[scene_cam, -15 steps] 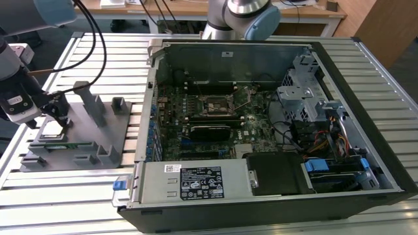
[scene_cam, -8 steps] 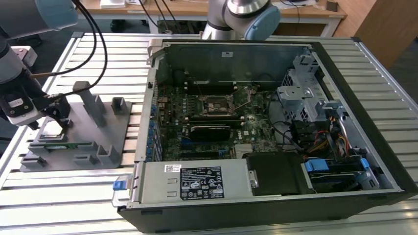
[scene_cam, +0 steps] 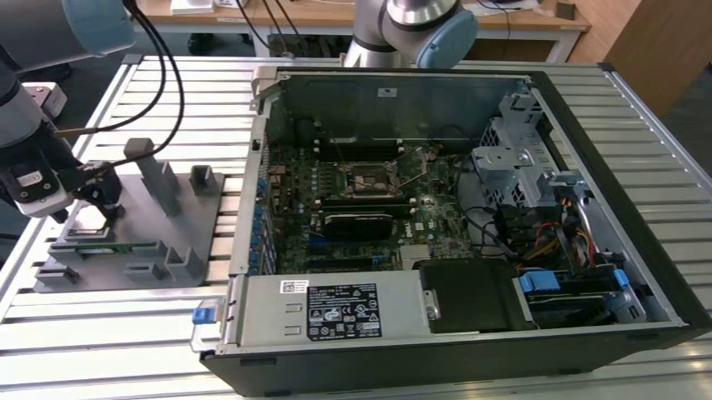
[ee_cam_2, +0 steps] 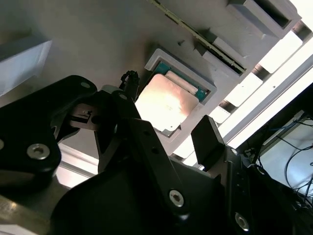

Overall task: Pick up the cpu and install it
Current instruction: 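Pick up the cpu and move it towards the insertion slot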

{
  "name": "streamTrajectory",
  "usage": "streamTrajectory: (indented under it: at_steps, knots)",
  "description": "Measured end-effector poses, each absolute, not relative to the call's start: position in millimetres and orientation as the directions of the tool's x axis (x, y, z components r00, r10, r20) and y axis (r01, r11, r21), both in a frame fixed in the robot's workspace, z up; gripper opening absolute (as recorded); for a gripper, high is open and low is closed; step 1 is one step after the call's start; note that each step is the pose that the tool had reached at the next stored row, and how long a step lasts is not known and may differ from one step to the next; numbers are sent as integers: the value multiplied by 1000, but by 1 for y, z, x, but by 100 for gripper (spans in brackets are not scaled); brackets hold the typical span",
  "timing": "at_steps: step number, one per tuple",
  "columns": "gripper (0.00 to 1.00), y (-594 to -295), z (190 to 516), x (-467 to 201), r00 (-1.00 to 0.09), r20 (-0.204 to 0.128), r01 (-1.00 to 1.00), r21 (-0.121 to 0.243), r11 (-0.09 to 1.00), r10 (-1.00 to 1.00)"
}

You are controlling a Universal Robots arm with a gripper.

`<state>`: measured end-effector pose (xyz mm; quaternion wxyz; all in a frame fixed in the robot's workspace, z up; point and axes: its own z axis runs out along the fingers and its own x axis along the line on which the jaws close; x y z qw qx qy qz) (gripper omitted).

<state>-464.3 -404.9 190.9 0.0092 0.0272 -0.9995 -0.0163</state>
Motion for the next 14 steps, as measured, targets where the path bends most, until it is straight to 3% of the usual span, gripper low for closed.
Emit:
streamTrajectory:
  at_steps: [14]
  knots:
    - [70,-402,183,-464,-999,17,-42,33,999,-43]
